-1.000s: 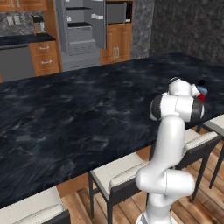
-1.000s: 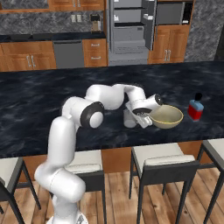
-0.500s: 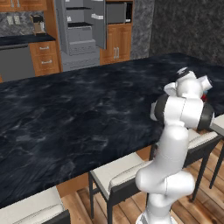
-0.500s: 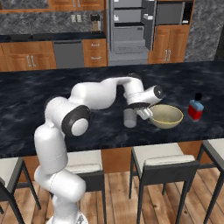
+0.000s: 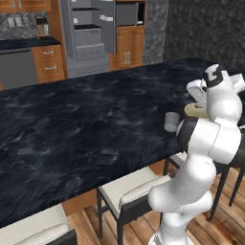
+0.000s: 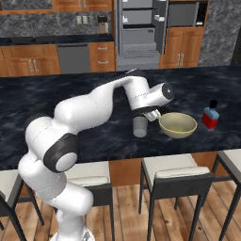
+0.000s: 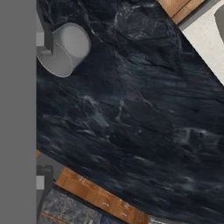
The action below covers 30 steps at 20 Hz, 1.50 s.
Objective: There is a bowl on the dining counter. Grab a lemon wedge from the fridge and place it in the bowl. Then get the liquor bottle and glass cup from the cabinet and place them next to the bowl.
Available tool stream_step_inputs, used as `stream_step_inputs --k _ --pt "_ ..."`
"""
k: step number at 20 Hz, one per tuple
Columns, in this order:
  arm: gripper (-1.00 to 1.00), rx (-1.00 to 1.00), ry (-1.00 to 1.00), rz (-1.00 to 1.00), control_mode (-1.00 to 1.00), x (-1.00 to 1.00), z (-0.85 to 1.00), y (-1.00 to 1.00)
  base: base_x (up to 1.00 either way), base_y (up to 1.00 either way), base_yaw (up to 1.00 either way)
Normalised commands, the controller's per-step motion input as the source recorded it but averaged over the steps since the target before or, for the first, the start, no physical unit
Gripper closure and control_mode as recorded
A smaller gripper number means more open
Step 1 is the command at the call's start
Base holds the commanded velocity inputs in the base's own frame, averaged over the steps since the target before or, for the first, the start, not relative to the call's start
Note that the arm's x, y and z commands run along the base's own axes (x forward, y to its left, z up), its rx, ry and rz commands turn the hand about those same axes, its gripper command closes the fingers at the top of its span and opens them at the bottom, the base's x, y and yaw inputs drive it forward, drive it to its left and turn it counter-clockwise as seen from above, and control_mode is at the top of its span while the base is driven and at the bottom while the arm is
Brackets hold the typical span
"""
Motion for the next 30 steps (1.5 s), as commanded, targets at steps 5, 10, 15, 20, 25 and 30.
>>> stream_step_inputs --k 5,10,15,20,25,30 --pt "-1.00 0.00 -0.06 0.00 -1.00 -0.59 0.86 0.29 0.00 0.00 0.00" --pt "-1.00 0.00 -0.06 0.00 -1.00 -0.57 0.72 0.39 0.00 0.00 0.00" --pt "-1.00 -0.01 -0.06 0.00 -1.00 -0.61 0.62 0.45 0.00 0.00 0.00" --pt "-1.00 -0.03 -0.05 0.00 -1.00 -0.55 0.53 0.49 0.00 0.00 0.00" --pt "-1.00 -0.05 -0.05 0.00 -1.00 -0.51 0.39 0.48 0.00 0.00 0.00" --pt "-1.00 -0.07 -0.07 0.00 -1.00 -0.51 0.22 0.43 0.00 0.00 0.00"
